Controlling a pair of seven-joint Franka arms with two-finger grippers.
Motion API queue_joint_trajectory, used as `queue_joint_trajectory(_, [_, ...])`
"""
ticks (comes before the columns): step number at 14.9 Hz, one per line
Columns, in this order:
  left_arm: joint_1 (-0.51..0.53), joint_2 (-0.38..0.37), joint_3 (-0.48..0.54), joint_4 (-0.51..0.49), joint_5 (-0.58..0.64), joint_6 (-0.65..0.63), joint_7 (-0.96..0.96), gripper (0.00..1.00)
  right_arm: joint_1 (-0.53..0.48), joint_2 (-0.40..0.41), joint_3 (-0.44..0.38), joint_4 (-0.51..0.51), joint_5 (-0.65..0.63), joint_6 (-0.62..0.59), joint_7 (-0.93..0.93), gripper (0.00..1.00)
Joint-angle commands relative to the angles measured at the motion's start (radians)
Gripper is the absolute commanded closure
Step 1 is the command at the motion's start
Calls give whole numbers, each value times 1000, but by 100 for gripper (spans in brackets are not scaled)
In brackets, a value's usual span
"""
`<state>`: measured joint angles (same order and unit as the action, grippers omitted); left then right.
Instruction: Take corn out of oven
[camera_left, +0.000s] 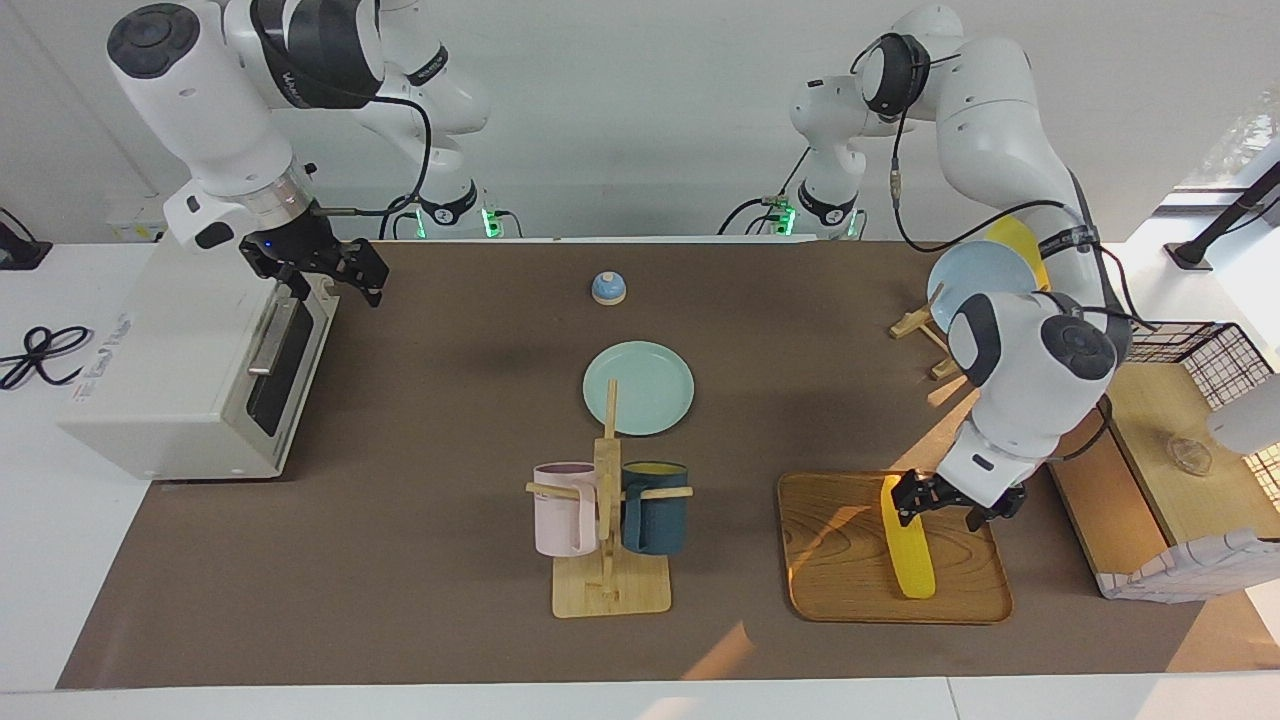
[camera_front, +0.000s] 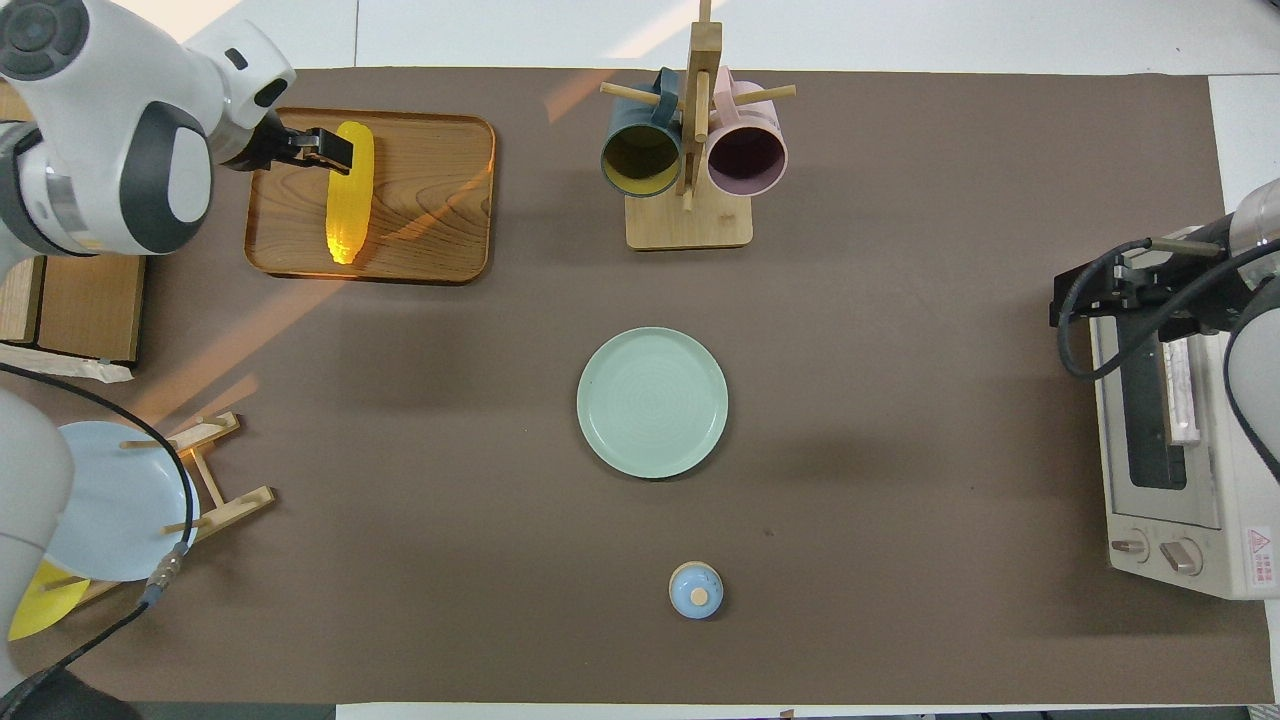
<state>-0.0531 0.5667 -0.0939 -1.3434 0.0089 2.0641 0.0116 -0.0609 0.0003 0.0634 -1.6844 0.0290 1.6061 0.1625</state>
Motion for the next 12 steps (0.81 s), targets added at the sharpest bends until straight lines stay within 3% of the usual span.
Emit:
queue_joint_trajectory(1, [7,-147,-6,-31,-12,-148,-126,0,-11,15,-5,26,0,-26,-41,0])
queue_joint_trajectory(8, [32,-395,2,-37,-7,-530,-191,0,-20,17,-7,32,3,-9,-93,0])
queue_joint_trajectory(12, [32,-487,2,-75,-6,-631,-185,0,-20,17,-7,34,-1,8,-92,0])
